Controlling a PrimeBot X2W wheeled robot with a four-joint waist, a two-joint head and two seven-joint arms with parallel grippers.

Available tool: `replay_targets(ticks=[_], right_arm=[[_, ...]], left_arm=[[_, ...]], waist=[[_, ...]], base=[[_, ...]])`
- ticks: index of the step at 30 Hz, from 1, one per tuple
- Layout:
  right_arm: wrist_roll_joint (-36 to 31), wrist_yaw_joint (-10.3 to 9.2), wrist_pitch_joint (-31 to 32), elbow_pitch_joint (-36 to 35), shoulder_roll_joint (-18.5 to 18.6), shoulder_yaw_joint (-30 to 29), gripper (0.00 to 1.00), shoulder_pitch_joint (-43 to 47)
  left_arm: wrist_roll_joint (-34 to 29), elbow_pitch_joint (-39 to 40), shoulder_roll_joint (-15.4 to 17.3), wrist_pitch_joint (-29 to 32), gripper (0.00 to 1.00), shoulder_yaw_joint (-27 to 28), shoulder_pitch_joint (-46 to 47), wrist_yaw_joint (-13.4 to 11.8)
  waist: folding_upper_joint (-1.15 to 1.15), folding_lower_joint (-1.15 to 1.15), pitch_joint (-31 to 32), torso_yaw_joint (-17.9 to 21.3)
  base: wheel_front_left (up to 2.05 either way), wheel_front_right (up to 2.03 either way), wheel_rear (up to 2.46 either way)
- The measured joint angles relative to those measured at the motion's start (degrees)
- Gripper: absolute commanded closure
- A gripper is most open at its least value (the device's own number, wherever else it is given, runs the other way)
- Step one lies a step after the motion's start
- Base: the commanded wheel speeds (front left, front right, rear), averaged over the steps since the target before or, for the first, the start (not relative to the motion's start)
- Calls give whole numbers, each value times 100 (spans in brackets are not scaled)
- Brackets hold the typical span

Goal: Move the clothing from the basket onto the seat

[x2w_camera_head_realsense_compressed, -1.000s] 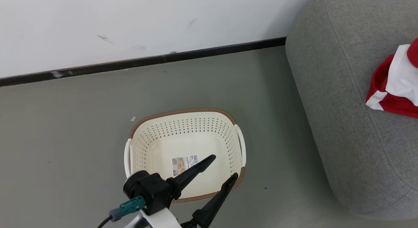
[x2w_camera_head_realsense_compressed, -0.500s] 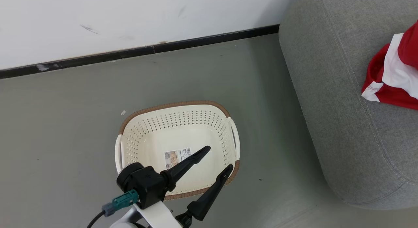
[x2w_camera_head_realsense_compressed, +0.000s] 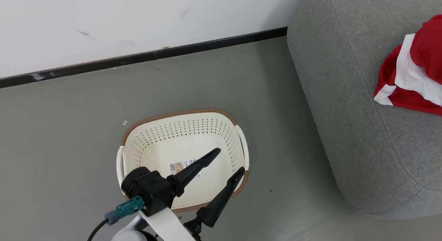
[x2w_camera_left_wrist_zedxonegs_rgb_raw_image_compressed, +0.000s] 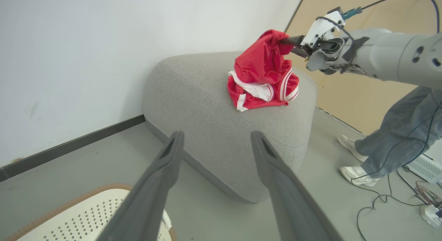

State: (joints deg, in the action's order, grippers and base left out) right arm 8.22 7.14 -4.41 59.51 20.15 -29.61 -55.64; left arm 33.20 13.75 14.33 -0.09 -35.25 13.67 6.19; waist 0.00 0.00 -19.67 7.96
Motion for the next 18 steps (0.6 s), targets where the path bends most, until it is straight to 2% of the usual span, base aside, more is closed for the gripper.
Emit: replay_targets(ticks=[10, 18], right_arm=[[4, 0, -224, -74, -60, 481, 0, 0], [152, 0, -499, -249, -297, 1016, 0, 310]], left_arm=[[30, -119, -32, -157, 0, 68, -1, 0], [56, -265, -102, -319, 0, 211, -10, -102]], waist=[[0, 0, 181, 25], [0, 0, 421, 38]], base=[[0, 0, 0], [0, 0, 0]])
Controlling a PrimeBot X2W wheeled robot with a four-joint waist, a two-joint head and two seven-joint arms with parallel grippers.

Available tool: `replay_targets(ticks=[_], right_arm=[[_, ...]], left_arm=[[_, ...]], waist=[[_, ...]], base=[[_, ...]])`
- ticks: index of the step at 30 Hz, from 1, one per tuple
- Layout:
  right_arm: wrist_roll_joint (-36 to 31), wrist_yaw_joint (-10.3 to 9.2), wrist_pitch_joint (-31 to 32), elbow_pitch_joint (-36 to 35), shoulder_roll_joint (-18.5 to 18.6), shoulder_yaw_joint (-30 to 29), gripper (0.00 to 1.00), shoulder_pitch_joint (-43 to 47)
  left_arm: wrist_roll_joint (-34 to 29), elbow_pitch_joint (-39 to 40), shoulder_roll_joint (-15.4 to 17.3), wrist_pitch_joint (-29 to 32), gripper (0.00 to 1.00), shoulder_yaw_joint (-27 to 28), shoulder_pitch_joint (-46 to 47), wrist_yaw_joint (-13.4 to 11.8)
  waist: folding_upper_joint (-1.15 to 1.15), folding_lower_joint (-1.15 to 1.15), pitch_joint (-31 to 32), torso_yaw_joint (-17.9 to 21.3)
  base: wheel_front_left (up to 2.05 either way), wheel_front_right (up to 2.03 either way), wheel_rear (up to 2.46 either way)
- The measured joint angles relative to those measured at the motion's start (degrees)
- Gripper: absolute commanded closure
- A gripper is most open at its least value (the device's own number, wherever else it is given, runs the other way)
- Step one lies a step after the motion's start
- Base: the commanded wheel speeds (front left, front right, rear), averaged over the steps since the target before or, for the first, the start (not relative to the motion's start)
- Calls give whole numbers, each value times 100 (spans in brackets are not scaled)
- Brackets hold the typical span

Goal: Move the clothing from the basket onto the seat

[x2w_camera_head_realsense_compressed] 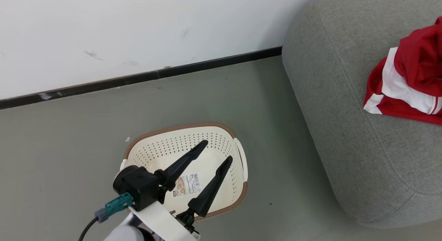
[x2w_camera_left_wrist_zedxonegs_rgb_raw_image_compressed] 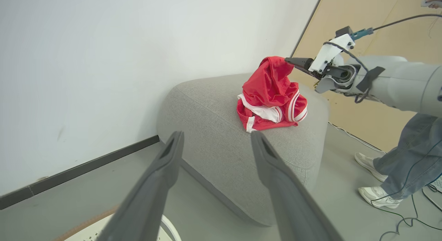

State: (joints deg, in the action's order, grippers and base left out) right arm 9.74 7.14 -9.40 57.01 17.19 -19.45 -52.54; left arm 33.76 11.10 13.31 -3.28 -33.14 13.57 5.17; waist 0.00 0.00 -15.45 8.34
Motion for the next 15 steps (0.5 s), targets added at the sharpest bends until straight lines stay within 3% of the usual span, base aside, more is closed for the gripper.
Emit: replay_targets(ticks=[15], right_arm=[[180, 0, -400, -628, -581, 1288, 0, 1056]], left_arm=[[53, -569, 35, -441, 0, 447, -372, -283]], waist=[[0, 0, 529, -97]], base=[[0, 0, 0]])
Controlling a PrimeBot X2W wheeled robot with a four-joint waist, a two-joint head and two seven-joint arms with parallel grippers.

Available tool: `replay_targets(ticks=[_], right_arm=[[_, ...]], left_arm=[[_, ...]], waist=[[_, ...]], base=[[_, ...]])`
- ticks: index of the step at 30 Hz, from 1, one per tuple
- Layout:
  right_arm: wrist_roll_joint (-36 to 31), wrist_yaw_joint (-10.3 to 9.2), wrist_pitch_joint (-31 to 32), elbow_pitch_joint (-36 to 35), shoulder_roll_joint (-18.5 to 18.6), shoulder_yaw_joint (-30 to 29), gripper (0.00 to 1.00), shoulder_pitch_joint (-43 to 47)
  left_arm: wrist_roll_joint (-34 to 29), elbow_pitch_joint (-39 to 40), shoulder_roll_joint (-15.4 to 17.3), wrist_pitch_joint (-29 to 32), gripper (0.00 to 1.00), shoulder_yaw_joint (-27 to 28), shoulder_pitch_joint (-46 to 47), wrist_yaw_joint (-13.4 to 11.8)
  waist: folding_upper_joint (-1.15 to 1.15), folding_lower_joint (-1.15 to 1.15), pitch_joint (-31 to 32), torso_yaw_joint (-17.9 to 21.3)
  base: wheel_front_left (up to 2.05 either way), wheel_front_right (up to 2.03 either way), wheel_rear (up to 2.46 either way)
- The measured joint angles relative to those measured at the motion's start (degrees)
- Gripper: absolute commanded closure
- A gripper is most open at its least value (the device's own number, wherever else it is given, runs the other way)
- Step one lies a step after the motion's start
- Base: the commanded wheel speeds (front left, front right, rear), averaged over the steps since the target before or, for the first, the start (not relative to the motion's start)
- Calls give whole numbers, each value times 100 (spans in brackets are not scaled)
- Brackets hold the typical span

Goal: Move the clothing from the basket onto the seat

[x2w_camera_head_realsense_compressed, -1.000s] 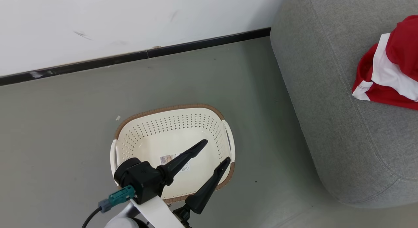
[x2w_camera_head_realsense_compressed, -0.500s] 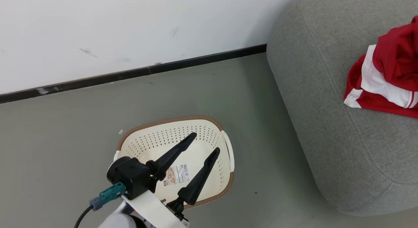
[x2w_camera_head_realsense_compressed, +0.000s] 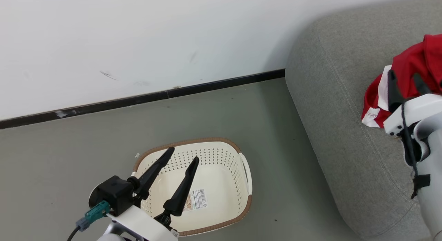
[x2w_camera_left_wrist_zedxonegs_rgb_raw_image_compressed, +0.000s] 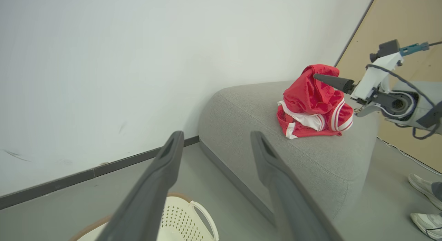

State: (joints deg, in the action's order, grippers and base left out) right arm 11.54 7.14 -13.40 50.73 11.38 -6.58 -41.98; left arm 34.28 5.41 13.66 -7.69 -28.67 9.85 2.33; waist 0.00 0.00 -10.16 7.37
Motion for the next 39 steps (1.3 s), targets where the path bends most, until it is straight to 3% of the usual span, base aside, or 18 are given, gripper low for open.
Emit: replay_targets(ticks=[14, 19, 29, 39], right_arm=[[54, 1, -75, -724, -563, 1198, 0, 979], [91, 1, -76, -887, -605, 1491, 0, 1316], [371, 1, -79, -1528, -622, 1474, 0, 2036], [326, 1, -79, -1944, -648, 1491, 0, 2607]], left_arm=[[85, -608, 57, -421, 0, 559, -326, -386], [48, -850, 83, -501, 0, 777, -345, -530], [129, -1271, 9, -605, 0, 1152, -529, -742], [91, -1624, 10, -614, 0, 1227, -689, -775]], waist=[[0, 0, 466, -242], [0, 0, 609, -338], [0, 0, 888, -557], [0, 0, 1116, -712]], base=[[0, 0, 0], [0, 0, 0], [0, 0, 0], [0, 0, 0]])
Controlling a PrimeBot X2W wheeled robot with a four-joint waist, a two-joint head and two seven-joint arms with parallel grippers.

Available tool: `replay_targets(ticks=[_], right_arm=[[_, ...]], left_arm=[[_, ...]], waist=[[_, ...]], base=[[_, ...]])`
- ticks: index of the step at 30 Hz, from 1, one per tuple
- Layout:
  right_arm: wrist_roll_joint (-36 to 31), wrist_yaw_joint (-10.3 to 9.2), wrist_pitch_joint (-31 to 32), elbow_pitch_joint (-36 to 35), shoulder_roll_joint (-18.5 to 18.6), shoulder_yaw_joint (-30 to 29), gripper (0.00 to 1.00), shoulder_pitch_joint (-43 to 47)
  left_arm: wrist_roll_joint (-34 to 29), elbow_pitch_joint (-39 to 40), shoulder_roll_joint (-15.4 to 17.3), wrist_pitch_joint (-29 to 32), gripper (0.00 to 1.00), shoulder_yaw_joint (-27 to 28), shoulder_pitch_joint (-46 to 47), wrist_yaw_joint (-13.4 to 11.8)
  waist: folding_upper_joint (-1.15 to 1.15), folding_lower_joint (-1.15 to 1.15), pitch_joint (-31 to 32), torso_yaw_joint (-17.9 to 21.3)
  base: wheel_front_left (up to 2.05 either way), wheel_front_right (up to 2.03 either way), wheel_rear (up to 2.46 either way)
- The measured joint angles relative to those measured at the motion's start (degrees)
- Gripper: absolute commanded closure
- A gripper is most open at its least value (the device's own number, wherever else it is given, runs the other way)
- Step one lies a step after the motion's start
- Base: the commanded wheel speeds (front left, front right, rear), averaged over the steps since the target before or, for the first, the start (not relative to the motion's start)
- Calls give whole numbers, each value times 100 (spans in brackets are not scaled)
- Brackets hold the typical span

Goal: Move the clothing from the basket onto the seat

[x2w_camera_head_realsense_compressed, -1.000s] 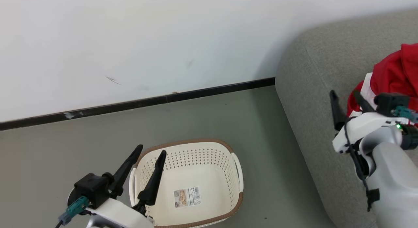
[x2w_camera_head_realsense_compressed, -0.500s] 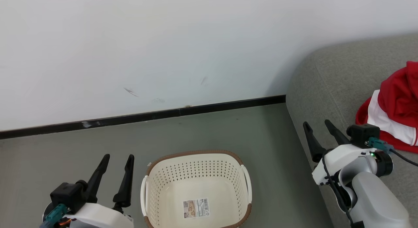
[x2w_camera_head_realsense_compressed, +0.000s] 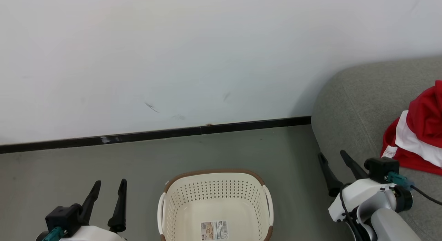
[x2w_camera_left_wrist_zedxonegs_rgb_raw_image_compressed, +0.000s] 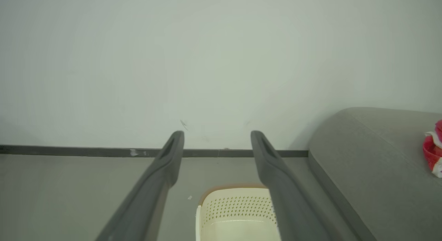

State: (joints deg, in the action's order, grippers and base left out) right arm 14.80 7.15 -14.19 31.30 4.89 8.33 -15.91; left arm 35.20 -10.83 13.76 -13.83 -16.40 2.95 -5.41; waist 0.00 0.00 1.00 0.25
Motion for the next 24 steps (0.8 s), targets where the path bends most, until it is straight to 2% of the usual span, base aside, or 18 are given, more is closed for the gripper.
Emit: replay_targets(ticks=[11, 24], right_arm=[[-33, 0, 0, -309, -60, 288, 0, 531], [-37, 0, 0, -561, -62, 296, 0, 756]], left_arm=[[-44, -278, -65, -40, 0, 148, -30, -57], [-207, -426, -78, -45, 0, 187, -42, -46]], waist=[[0, 0, 153, -161], [0, 0, 191, -311]], base=[[0, 0, 0], [0, 0, 0]])
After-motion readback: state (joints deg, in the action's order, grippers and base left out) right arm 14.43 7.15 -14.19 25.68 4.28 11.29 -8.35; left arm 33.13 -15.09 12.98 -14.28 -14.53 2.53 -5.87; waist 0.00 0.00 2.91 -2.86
